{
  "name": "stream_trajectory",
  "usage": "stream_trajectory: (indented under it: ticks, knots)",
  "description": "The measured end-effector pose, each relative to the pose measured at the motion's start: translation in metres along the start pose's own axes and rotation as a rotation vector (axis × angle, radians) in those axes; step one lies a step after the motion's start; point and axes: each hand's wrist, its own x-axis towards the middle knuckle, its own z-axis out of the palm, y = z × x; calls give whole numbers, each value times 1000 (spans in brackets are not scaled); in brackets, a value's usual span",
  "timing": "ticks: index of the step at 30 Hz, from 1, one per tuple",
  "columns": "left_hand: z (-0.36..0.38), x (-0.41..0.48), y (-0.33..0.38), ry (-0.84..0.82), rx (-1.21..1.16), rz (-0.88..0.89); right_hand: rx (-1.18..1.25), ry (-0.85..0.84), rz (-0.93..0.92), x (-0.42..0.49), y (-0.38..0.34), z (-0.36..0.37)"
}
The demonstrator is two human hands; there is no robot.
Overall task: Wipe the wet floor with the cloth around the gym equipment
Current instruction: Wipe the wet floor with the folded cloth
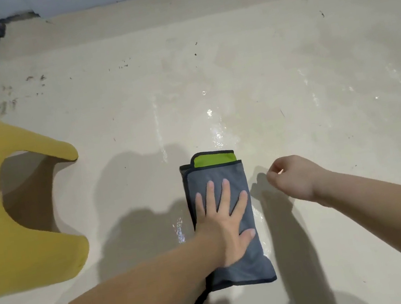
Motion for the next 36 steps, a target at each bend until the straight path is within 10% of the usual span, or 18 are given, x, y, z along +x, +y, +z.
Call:
stream_trajectory:
  ticks: [6,14,23,28,36]
  knots:
    - [4,45,-51,320,40,-1,-84,258,-85,4,9,50]
    - [-16,70,-71,319,65,-394,-43,430,-26,-14,59,54]
    - [62,-25,65,105,347,777,-42,509,102,-32,101,64]
    - [82,-48,-10,242,200,982,-210,466,-41,-16,67,66]
    - [52,-86,-136,310,31,-441,-443,336,-525,7,-34,103]
